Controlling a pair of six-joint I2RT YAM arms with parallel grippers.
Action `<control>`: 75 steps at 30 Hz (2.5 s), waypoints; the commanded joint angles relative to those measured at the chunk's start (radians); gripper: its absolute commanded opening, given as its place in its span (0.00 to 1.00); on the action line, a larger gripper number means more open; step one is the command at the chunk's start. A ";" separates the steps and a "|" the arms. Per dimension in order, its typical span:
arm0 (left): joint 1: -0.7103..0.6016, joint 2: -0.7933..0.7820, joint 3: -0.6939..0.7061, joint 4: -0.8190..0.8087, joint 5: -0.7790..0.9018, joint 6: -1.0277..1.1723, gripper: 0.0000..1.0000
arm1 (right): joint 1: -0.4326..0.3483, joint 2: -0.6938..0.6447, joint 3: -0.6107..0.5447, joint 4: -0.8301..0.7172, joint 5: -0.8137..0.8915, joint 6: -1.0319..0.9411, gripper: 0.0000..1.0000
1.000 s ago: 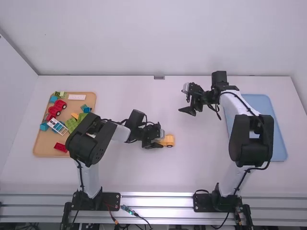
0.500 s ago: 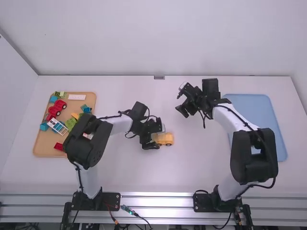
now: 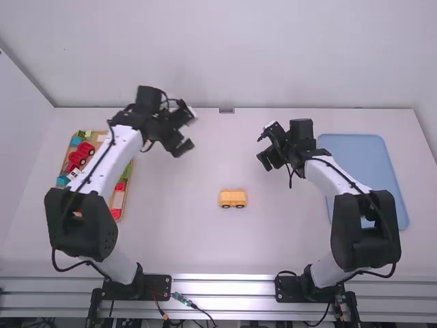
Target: Assemble lego blocks to make yellow taxi
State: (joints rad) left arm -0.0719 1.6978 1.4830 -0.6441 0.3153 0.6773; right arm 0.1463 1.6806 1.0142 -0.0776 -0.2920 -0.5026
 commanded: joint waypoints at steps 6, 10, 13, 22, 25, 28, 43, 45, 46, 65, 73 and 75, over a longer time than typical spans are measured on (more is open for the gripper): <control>0.314 0.012 0.038 0.059 -0.188 -0.457 0.99 | -0.004 -0.036 0.002 0.015 0.002 0.020 0.99; 0.447 0.024 0.001 0.063 -0.306 -0.787 0.99 | 0.001 -0.036 0.002 0.022 0.002 0.034 0.99; 0.505 0.025 -0.033 0.062 -0.213 -0.897 0.99 | -0.001 -0.036 0.002 0.022 0.005 0.031 0.99; 0.572 0.025 -0.140 0.081 -0.147 -1.201 1.00 | -0.002 -0.036 0.002 0.023 0.005 0.032 0.99; 0.567 0.025 -0.175 0.140 -0.148 -1.191 0.99 | -0.001 -0.036 0.002 0.022 0.005 0.031 0.99; 0.564 0.038 -0.179 0.152 -0.185 -1.201 0.99 | -0.001 -0.036 0.002 0.022 0.002 0.032 0.99; 0.559 0.361 0.176 -0.118 -0.245 -1.211 0.99 | 0.037 -0.036 0.002 0.019 0.032 0.032 0.99; 0.559 0.407 0.216 -0.132 -0.245 -1.212 0.95 | 0.057 -0.036 0.002 0.018 0.088 0.032 0.99; 0.559 0.414 0.222 -0.131 -0.244 -1.212 0.94 | 0.062 -0.036 0.002 0.018 0.101 0.034 0.99; 0.546 0.465 0.115 0.010 -0.252 -1.245 0.80 | 0.127 -0.036 0.002 0.023 0.182 0.035 0.99; 0.539 0.465 0.055 0.061 -0.249 -1.245 0.81 | 0.130 -0.036 0.002 0.022 0.185 0.035 0.99; 0.539 0.465 0.058 0.043 -0.244 -1.245 0.80 | 0.127 -0.036 0.002 0.022 0.185 0.035 0.99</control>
State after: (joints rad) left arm 0.4778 2.1532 1.5463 -0.5835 0.0734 -0.5591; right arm 0.2768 1.6787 1.0142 -0.0551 -0.1123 -0.4740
